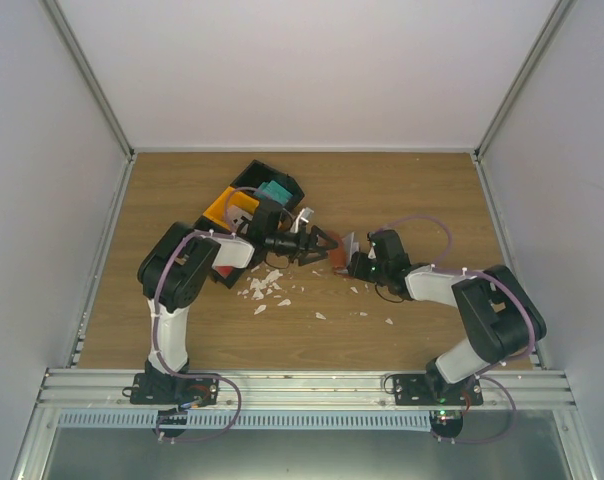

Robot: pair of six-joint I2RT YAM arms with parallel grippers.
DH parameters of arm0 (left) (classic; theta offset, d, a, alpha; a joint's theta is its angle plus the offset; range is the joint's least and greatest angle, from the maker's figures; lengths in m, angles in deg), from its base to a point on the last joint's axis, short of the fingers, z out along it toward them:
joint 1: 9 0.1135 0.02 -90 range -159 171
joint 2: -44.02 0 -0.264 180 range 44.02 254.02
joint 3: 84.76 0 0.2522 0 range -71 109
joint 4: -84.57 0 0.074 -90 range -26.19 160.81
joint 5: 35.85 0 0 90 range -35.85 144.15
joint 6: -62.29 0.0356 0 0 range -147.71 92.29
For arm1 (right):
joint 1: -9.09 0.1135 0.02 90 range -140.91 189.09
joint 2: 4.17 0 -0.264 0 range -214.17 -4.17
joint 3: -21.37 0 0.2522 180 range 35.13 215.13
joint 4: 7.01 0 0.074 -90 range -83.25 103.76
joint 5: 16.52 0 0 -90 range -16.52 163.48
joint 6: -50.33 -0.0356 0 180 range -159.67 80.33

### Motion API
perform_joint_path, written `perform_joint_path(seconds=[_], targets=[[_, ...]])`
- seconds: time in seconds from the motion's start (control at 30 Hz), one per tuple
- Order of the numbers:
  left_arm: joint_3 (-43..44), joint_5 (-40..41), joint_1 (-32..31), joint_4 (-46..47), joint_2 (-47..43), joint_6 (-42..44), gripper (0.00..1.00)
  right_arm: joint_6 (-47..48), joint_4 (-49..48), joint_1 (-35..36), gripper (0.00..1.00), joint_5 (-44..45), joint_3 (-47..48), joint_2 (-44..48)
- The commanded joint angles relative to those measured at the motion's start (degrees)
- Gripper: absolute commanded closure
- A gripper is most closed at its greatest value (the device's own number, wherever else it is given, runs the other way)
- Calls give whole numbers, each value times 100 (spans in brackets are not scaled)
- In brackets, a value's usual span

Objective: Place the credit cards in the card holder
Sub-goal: Close the card holder at the center of the board.

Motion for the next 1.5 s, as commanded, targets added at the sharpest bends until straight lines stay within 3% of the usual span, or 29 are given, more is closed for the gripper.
perform_joint_path(seconds=[0.0, 0.27, 0.5, 0.83, 1.07, 1.33, 1.47], targets=[[-49, 69, -185, 611, -174, 90, 20, -42, 502, 85, 59, -304, -121, -286], [211, -170, -279, 744, -31, 280, 19, -40, 511, 80, 58, -265, -120, -216], [849, -240, -445, -323, 327, 855, 19, -58, 441, 80, 58, -91, -200, 71], [1298, -141, -520, -801, 682, 1061, 20, -387, 1130, 80, 58, 1151, -522, 1508], [1409, 638, -575, -1491, 782, 1100, 26, -208, 1255, 58, 56, 1022, -494, 2111], [1110, 996, -604, -1531, 559, 1249, 44, 12, 822, 37, 80, 805, 310, 1167], [1056, 939, -604, -1640, 440, 1406, 49, 51, 801, 28, 86, 792, 476, 647]])
